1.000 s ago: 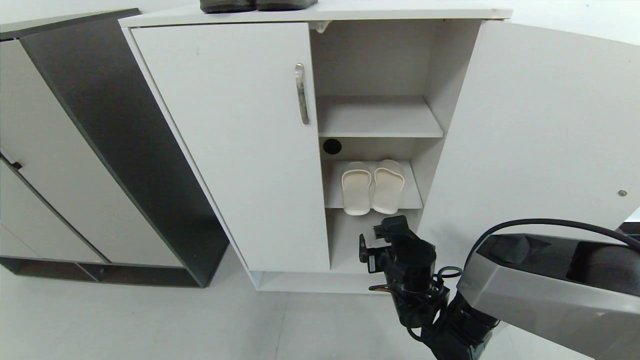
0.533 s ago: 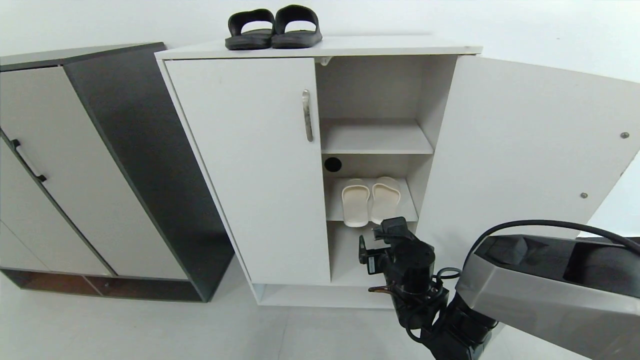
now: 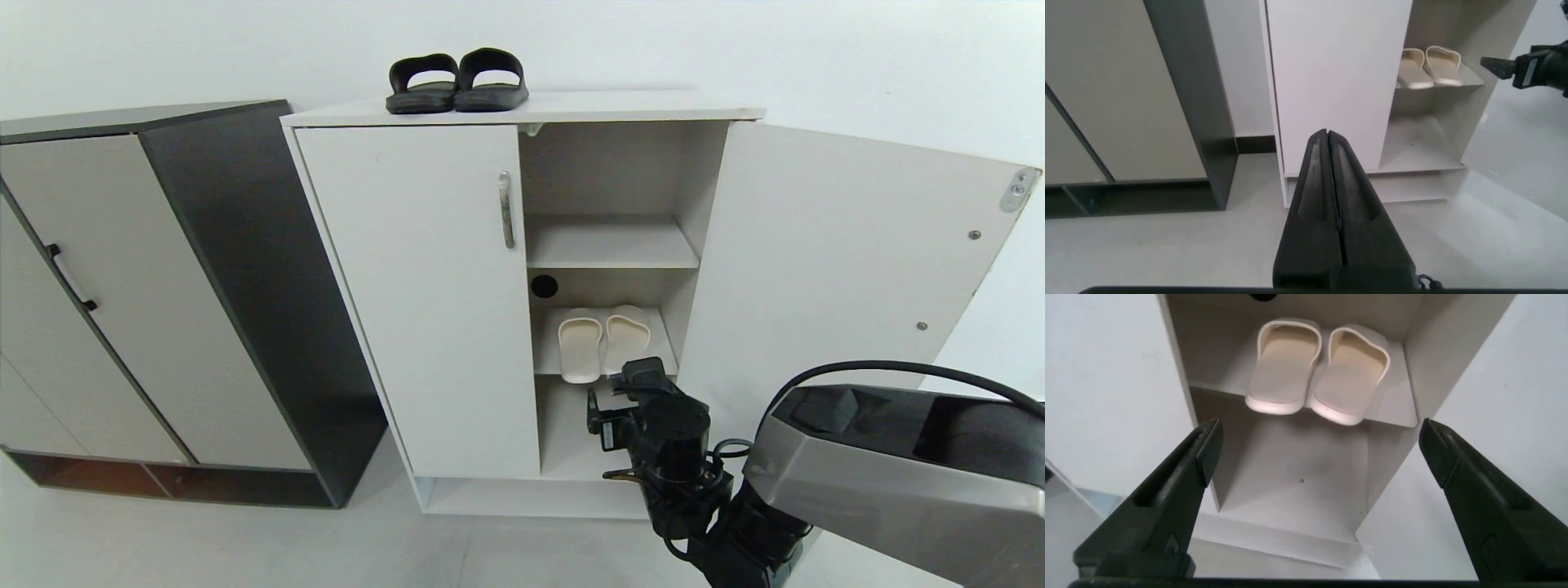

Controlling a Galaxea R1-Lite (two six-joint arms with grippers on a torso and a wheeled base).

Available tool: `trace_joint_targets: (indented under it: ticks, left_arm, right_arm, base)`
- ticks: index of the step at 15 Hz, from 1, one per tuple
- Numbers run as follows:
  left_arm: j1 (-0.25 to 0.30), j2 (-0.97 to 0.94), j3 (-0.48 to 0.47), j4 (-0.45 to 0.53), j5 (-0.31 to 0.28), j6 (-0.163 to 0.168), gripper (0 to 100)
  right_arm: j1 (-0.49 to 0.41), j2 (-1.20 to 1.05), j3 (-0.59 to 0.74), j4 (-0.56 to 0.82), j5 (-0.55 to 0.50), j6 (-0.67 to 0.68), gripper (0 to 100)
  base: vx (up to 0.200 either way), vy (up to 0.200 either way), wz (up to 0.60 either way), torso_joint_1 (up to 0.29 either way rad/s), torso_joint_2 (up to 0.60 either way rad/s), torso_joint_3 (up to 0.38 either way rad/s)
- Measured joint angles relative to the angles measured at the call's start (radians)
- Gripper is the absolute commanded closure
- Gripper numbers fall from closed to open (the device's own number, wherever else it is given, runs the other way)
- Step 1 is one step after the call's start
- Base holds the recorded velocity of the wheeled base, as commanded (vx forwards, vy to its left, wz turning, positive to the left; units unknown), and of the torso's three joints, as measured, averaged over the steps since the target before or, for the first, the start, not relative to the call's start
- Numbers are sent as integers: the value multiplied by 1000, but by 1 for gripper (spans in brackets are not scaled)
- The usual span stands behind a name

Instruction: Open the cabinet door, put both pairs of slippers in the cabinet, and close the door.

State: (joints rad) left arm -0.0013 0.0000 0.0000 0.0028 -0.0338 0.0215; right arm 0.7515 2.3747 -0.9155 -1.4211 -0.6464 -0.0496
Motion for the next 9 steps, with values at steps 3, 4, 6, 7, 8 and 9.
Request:
trace_joint_targets:
  ticks: [3, 4, 6, 7, 8, 9]
  left_arm:
    - [0, 0, 0, 0, 0, 0, 100]
    - [0, 0, 0, 0, 0, 0, 100]
    - [0, 0, 0, 0, 0, 0, 100]
    - [0, 0, 0, 0, 0, 0, 100]
    - [0, 0, 0, 1, 0, 0, 100]
    - [0, 0, 0, 0, 0, 1, 100]
  right_arm:
    - [-1, -15, 33, 0, 52, 10, 0]
    - [-3, -18, 42, 0, 57, 10, 0]
    - [-4, -21, 48, -2, 60, 10, 0]
    - [-4, -21, 50, 0, 59, 9, 0]
    - [-4, -20, 50, 0, 59, 9, 0]
    - [-6, -20, 51, -1, 58, 8, 0]
  base:
    - [0, 0, 0, 0, 0, 0]
    - [0, 0, 0, 0, 0, 0]
    - [0, 100, 0, 10, 63, 80]
    - [0, 200, 0, 7, 71, 41]
    - [0, 200, 0, -2, 46, 41]
    - [0, 200, 0, -2, 27, 27]
